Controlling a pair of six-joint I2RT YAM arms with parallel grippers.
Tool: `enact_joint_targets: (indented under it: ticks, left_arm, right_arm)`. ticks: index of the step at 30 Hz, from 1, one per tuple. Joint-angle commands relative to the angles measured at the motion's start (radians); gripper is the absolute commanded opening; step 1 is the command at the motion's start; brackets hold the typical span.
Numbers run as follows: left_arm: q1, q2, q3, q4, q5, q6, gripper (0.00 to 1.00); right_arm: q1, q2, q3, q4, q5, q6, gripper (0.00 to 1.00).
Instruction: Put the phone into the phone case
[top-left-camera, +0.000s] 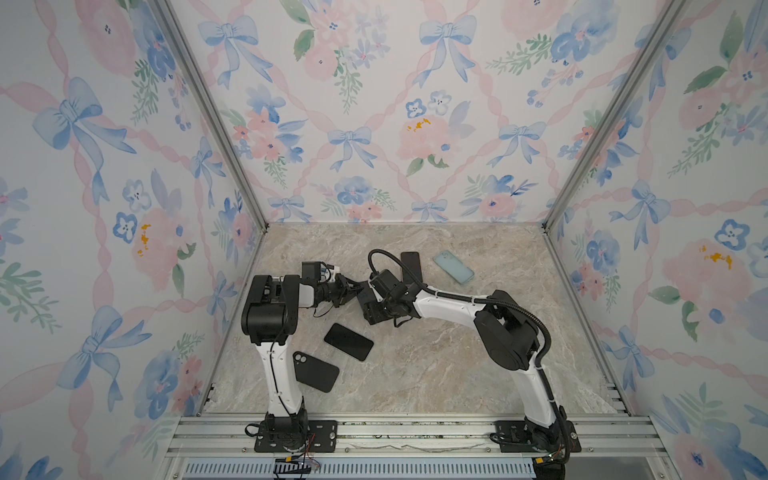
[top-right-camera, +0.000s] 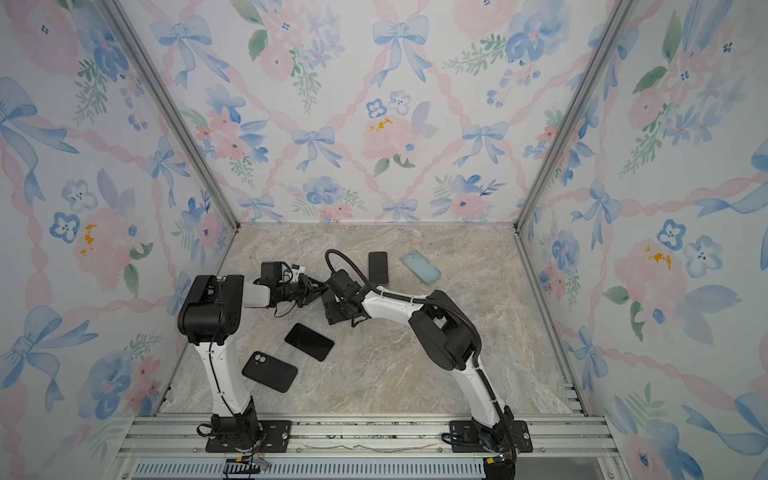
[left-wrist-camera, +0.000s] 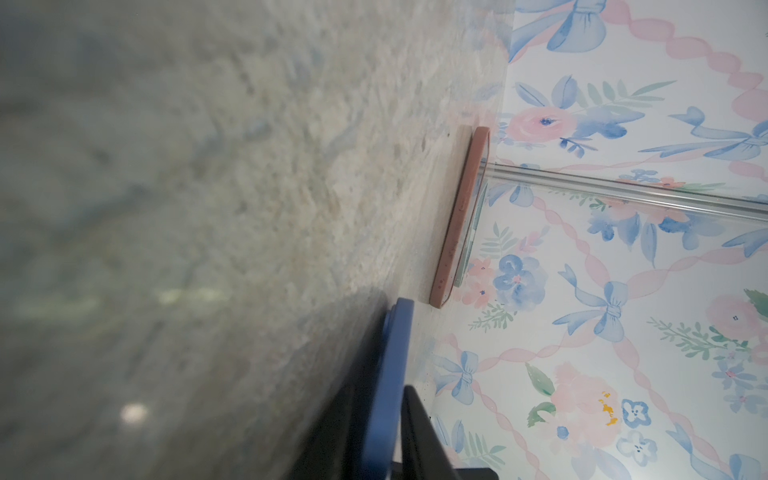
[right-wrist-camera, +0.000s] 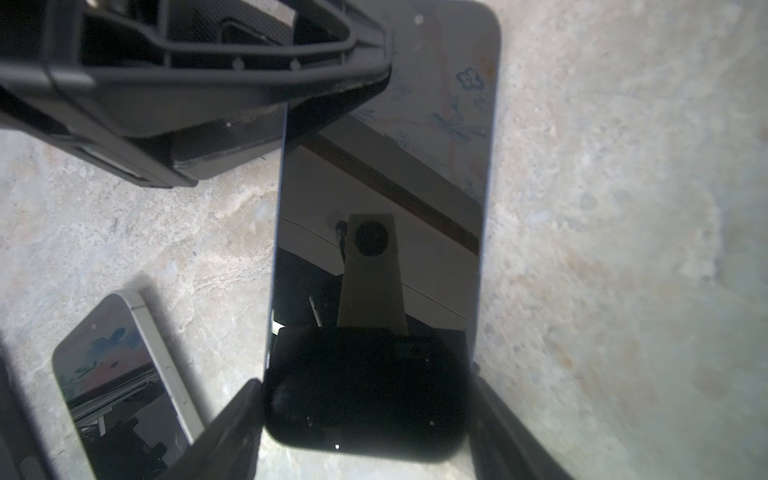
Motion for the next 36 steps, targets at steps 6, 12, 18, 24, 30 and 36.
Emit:
enact_joint_targets:
  ticks: [6, 12, 18, 24, 30, 36]
  left_arm:
    - [-0.018, -0.006, -0.016, -0.010, -0.007, -0.010, 0.18]
    - [-0.025, -0.026, -0.024, 0.014, -0.010, -0.032, 0.17]
    - [-0.040, -0.069, -0.052, 0.094, -0.033, -0.107, 0.14]
    - [-0.086, -0.104, -0.130, 0.307, -0.079, -0.272, 0.12]
    - [-0.148, -0.119, -0.187, 0.567, -0.120, -0.474, 0.06]
    - [-0.198, -0.150, -0.185, 0.625, -0.181, -0.518, 0.04]
  right_arm:
    - [-0.043, -0.054, -0.037, -0.020, 0.012, 0.036, 0.80]
    - [-0.050, -0.079, -0.012, -0.044, 0.037, 0.062, 0.87]
    - [-0.063, -0.123, 0.005, -0.103, 0.071, 0.117, 0.89]
    - [-0.065, -0.245, -0.082, -0.034, 0.069, 0.191, 0.88]
    - [-0.082, -0.381, -0.214, 0.026, 0.045, 0.293, 0.83]
    - [-0.150, -0.545, -0.411, 0.145, -0.057, 0.423, 0.80]
